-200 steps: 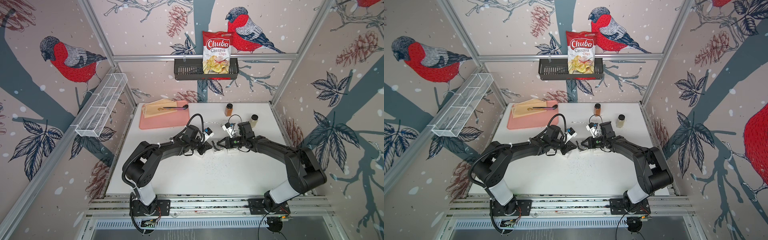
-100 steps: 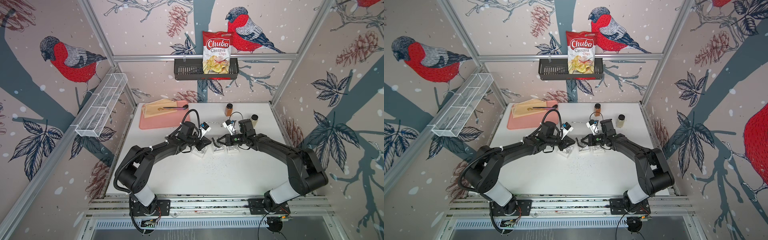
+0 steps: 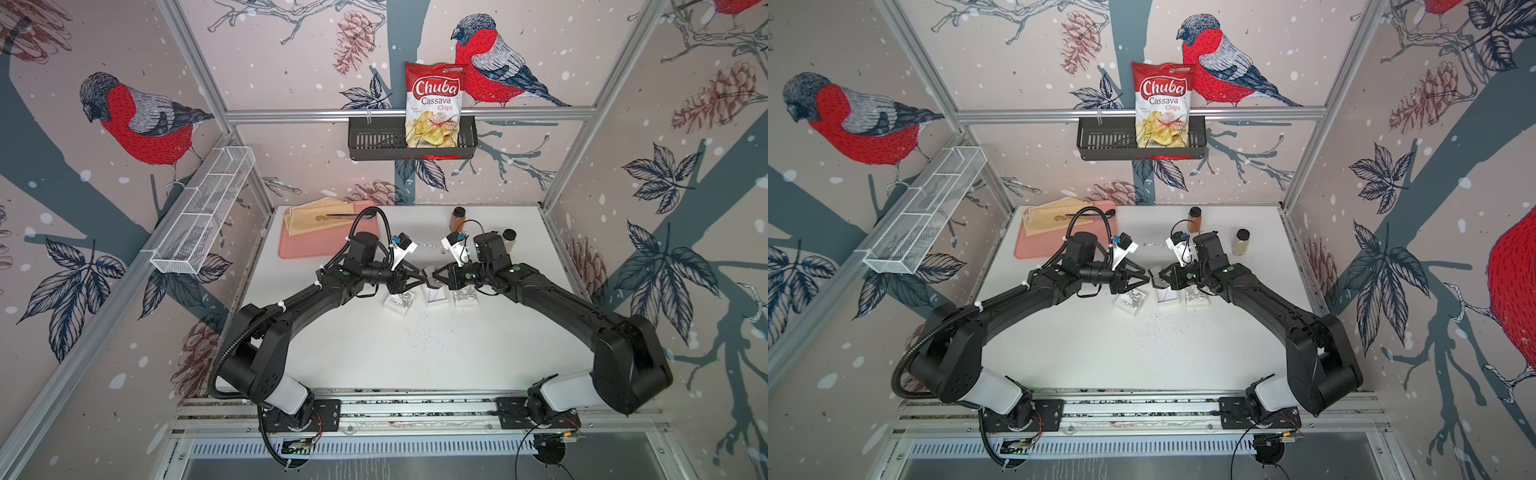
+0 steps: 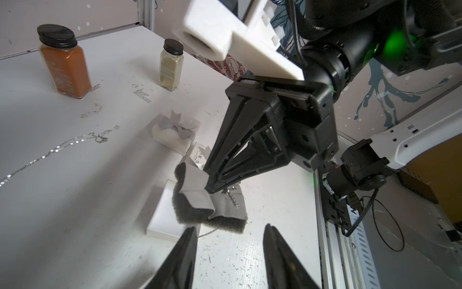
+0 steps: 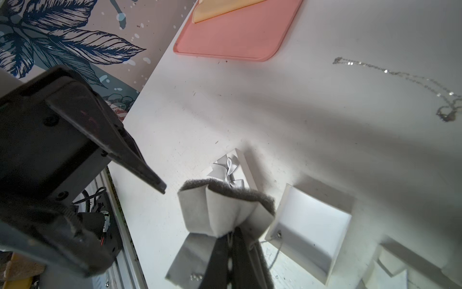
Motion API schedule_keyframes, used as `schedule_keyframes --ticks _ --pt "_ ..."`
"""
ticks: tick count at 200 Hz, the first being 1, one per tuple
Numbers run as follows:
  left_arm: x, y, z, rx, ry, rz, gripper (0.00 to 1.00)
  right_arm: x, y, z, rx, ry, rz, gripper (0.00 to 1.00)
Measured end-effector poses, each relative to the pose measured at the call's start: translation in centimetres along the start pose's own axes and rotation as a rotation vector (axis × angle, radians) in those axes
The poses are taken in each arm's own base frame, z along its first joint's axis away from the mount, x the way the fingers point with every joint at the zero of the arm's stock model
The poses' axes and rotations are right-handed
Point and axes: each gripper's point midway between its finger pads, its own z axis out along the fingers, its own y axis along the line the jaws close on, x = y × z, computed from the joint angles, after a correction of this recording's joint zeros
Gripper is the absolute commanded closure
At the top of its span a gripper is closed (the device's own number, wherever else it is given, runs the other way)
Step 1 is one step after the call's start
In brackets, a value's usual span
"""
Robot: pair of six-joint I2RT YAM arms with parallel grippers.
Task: Take the necklace out of the lift-off lid jewelry box
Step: Pick up the necklace from the inner lining.
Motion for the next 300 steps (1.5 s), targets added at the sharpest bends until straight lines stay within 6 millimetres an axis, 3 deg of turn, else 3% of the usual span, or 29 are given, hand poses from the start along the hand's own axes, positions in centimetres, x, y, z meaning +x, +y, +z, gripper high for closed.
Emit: schedule_keyframes --ticks 107,192,226,300 --pt "0.6 -0.3 0.5 0.057 0.01 -0.048 0.51 -0.4 1.7 -0.3 0.01 -0.019 -0.08 0.91" --pt "0.9 0.7 0.9 0.028 0.016 -0.11 0.44 -0.6 2.2 -1.0 0.02 -0.042 -0.119 0.9" --pt "-0.3 0.9 1.0 0.026 -0.004 -0.115 0.43 -0.4 2.2 -1.0 0.02 -0.04 -0.121 0.9" --pt "-0.7 1.0 1.5 0.055 -0.014 -0.146 0.63 -0.5 2.4 -1.0 0.023 -0.052 -0.134 0.9"
